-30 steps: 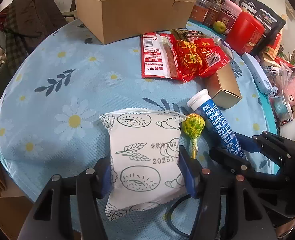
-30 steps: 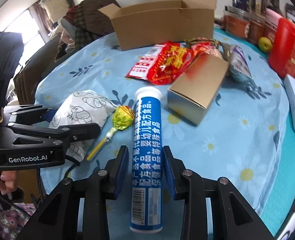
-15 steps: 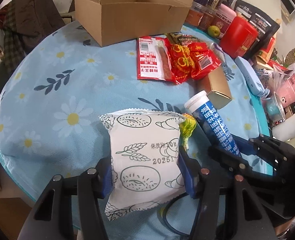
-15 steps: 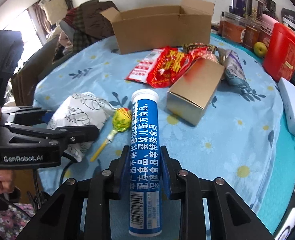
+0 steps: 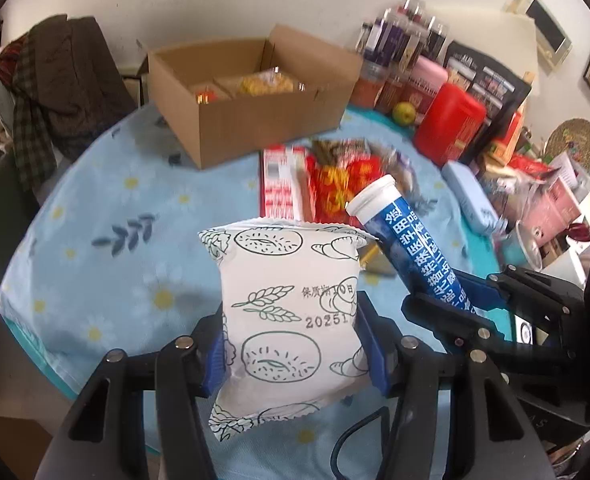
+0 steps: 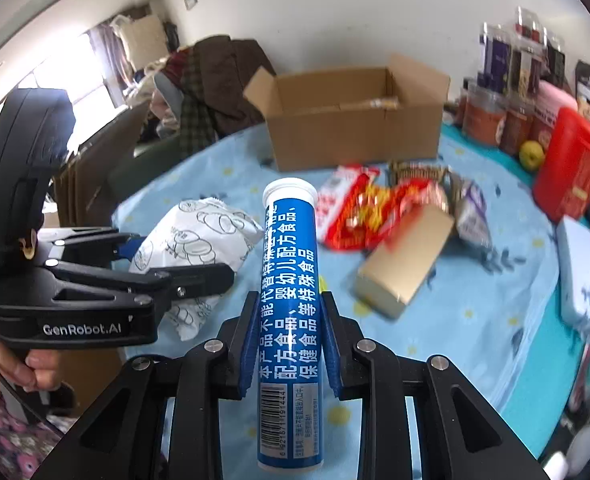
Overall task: Organize snacks
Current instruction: 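Carry the white pastry bag and tablet tube over the cardboard box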
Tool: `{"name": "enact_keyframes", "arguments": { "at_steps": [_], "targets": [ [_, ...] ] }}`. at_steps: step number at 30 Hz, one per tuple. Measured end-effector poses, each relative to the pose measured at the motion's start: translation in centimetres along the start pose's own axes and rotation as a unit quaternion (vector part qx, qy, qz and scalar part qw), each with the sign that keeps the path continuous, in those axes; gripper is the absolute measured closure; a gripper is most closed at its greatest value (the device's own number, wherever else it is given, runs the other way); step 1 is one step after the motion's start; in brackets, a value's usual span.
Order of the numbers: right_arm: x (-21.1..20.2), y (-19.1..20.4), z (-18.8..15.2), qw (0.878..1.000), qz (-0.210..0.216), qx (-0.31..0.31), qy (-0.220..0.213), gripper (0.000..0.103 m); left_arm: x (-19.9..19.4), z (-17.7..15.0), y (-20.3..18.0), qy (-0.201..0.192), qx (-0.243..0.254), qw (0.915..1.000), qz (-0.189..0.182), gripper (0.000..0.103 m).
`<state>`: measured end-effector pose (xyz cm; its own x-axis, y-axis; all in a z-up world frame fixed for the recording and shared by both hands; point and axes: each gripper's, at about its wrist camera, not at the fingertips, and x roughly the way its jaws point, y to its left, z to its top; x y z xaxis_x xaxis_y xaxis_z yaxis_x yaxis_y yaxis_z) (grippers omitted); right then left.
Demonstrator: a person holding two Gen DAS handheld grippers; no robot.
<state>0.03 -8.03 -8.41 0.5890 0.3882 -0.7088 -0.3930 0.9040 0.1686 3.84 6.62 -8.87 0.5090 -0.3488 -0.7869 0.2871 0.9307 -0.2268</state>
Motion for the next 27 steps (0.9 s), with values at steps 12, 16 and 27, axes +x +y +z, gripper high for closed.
{"name": "enact_keyframes", "arguments": {
  "at_steps": [12,16,27],
  "targets": [
    [-1.7,-0.8,6.0,0.999,-0.004,-0.009,-0.053,0.075,-3.0,6.2,-0.1,-0.076,0.017,0.9969,-0.008,0.048],
    [-1.8,-0.9,8.1,0.997,-0.006,-0.017,-0.070,0.075,-3.8,8.7,-0.3,-0.103,0.025,0.9943,-0.008,0.048],
    [-0.3,-3.4,14.6,0.994,-0.019,-0.035,-0.104,0.075,-2.4,15.6,0.0,-0.135,0.036,0.9901,0.002,0.048]
  ]
}}
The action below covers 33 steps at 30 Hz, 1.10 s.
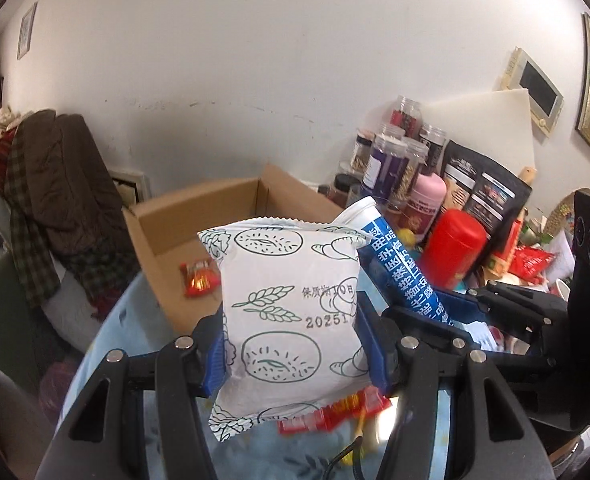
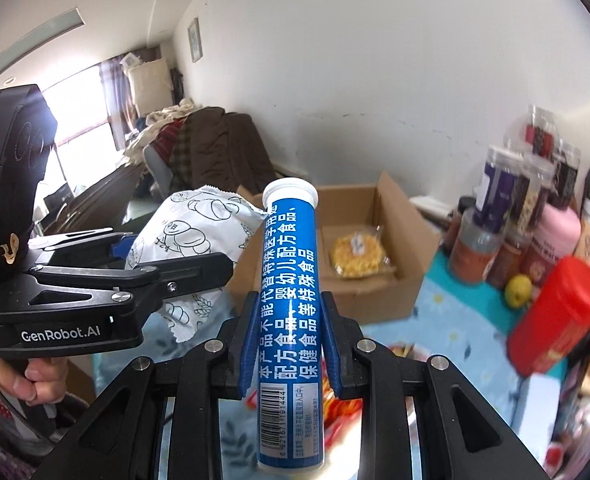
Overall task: Organize snacks
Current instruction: 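Carry the white pastry bag and tablet tube over the cardboard box, then open both grippers to drop the pastry bag and tablet tube into the box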
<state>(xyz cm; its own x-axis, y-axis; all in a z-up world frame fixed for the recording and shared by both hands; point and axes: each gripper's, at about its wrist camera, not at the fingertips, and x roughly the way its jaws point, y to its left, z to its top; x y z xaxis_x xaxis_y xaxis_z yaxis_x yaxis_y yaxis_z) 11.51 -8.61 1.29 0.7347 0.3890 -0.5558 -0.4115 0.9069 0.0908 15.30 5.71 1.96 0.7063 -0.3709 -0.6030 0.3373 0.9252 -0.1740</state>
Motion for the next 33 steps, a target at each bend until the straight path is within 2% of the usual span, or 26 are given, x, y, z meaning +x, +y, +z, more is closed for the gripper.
{"name": "enact_keyframes", "arguments": {
  "at_steps": [14,21,28,33],
  "targets": [
    [6.0,-3.8,6.7,0.999,-0.035,-0.033,-0.010,0.075,6.3,6.2,2.4,-0.015,0.010,0.9995,0.025,0.048],
    [9.4,-4.8,9.9,0.999,-0.020,-0.035,-0.008,0.075,8.8,9.3,4.7,-0.022,0.006,0.9984,0.052,0.048],
    [12.5,-4.9,11.2,0.999,-0.015,-0.040,0.012,0.075,12.1,10.6,6.6,0.002,-0.003,0.9977,0.067,0.048],
    [14.6,-5.5,11.1,0.999,-0.008,-0.034,0.034,0.075,13.5,11.1,6.8,0.001,0.011,0.9961,0.087,0.048]
  ]
}}
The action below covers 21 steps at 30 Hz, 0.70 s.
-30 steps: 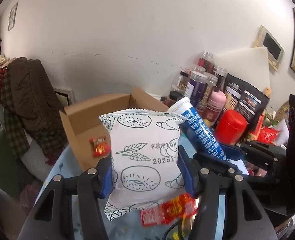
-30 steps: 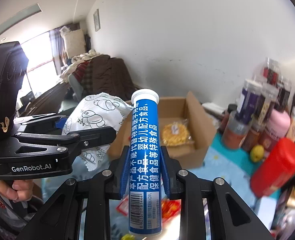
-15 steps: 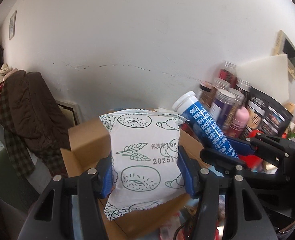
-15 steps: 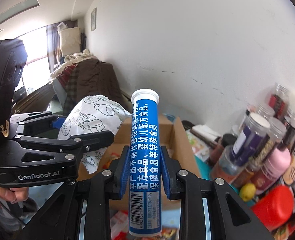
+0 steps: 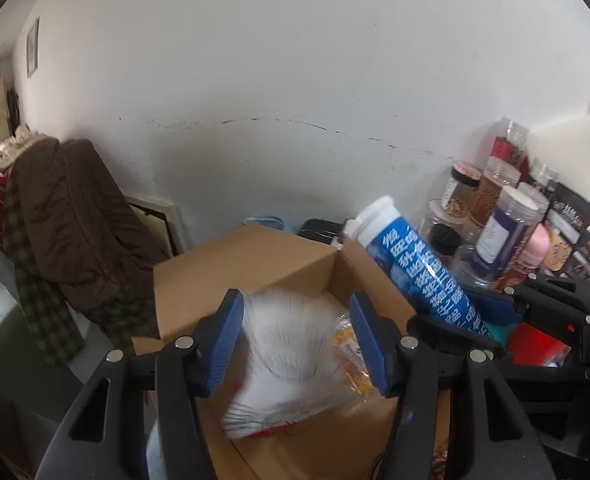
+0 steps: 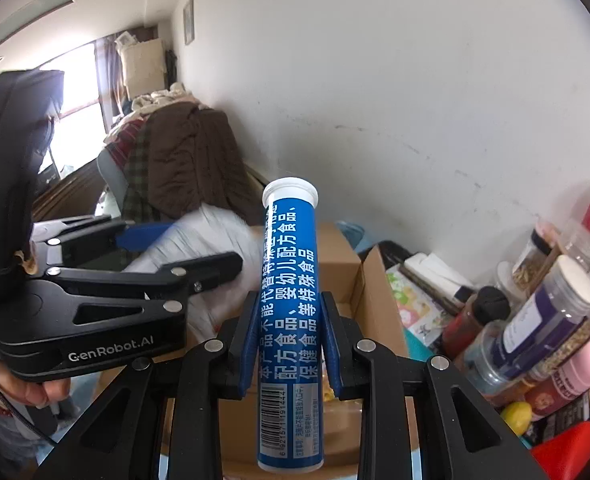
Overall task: Organize snacks
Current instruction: 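Open both grippers to drop the pastry bag and tablet tube into the box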
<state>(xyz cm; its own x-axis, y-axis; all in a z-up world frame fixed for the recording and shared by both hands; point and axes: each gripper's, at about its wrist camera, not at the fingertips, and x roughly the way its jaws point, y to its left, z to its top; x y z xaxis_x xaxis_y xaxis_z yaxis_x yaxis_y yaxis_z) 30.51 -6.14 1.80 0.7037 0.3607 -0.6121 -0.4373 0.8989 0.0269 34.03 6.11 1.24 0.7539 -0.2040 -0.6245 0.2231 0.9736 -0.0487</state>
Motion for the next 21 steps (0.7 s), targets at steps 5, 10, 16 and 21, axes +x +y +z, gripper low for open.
{"name": "enact_keyframes", "arguments": {
  "at_steps": [5,10,16,21],
  "targets": [
    [2.2,-0.6,-0.5,1.000,0.005,0.013,0.022,0.075,1.7,0.2,-0.9,0.016,0.018,0.9997,0.000,0.048],
    [3.8,-1.2,-1.4,0.999,0.006,0.018,0.045,0.075,3.2,-0.3,-1.3,0.034,0.023,0.9992,0.001,0.048],
    [4.8,-1.7,-2.4,0.998,-0.009,0.016,0.065,0.075,4.9,-1.2,-1.3,0.057,0.017,0.9982,0.008,0.048],
    [5.6,-2.0,-3.2,0.996,-0.033,0.009,0.085,0.073,5.6,-2.0,-1.3,0.081,0.014,0.9966,0.012,0.048]
  ]
}}
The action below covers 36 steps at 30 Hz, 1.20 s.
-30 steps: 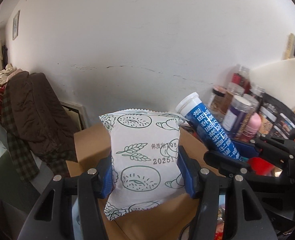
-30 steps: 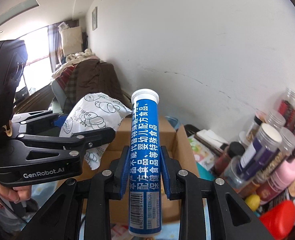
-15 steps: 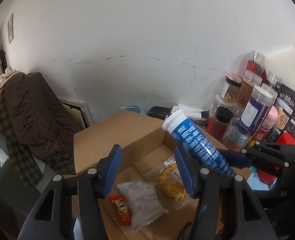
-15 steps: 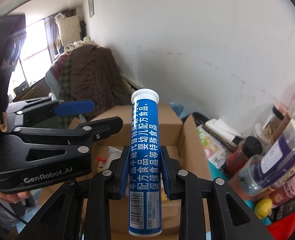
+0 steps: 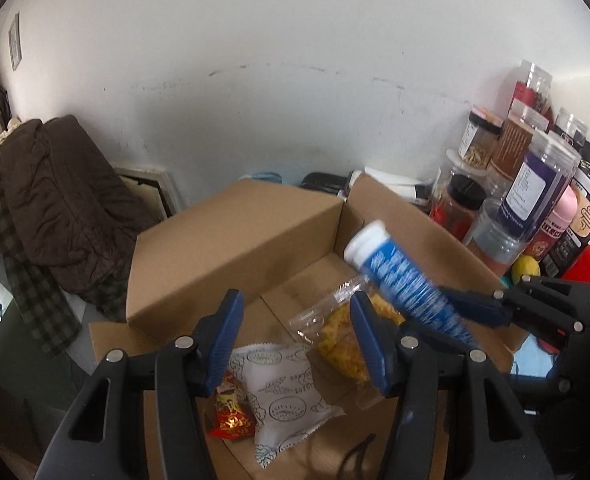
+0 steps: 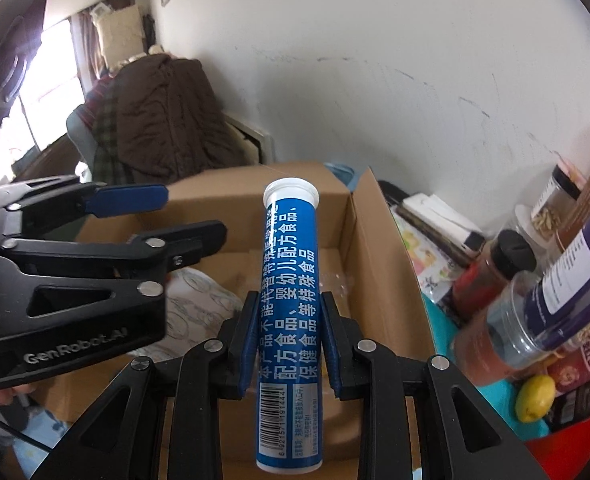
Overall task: Organize snacks
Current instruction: 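Open both grippers to drop the pastry bag and tablet tube into the box, then withdraw both grippers from the box back toward the table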
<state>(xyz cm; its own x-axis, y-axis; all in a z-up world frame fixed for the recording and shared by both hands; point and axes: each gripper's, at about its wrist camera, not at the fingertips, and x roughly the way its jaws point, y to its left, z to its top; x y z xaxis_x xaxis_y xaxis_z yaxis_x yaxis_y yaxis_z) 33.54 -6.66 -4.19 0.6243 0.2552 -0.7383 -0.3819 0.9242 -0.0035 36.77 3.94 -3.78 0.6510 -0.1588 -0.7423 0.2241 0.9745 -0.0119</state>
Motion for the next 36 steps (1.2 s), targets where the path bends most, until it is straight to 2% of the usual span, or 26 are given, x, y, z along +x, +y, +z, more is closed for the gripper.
{"name": "enact_keyframes", "arguments": {
  "at_steps": [3,6,9,11,19,24,29,32,36],
  "targets": [
    [0.0,-0.3,-0.3,1.000,-0.014,0.002,0.009,0.069,0.1,-0.3,0.0,0.012,0.000,0.9999,0.011,0.048],
    [-0.4,-0.8,-0.6,1.000,-0.018,0.013,0.014,0.057,0.1,-0.5,0.0,0.024,-0.005,0.9996,0.011,0.048],
    [-1.3,-1.2,-0.8,1.000,-0.022,0.016,0.010,0.057,-0.6,-0.6,-0.1,0.025,-0.010,0.9996,0.009,0.048],
    [-2.1,-1.2,-0.9,0.999,-0.029,0.019,0.008,0.053,-1.3,-0.5,-0.4,0.018,-0.008,0.9997,0.012,0.048],
    [-6.3,-1.1,-0.9,0.999,-0.042,0.028,-0.018,0.053,-5.3,-0.1,-2.1,-0.003,0.004,0.9999,0.011,0.048],
    [-9.8,-0.7,-0.9,0.997,-0.055,0.033,-0.044,0.045,-8.7,0.3,-3.3,-0.027,0.009,0.9995,0.012,0.048],
    [-12.9,-0.5,-1.3,0.995,-0.065,0.041,-0.056,0.041,-12.0,0.1,-4.1,-0.055,0.015,0.9982,0.017,0.037],
    [-14.8,-0.4,-1.8,0.994,-0.072,0.044,-0.068,0.032,-13.9,-0.2,-4.5,-0.065,0.015,0.9977,0.016,0.037],
    [-17.4,0.0,-2.3,0.992,-0.084,0.042,-0.086,0.030,-15.8,-0.9,-5.1,-0.081,0.024,0.9963,0.017,0.035]
  ]
}}
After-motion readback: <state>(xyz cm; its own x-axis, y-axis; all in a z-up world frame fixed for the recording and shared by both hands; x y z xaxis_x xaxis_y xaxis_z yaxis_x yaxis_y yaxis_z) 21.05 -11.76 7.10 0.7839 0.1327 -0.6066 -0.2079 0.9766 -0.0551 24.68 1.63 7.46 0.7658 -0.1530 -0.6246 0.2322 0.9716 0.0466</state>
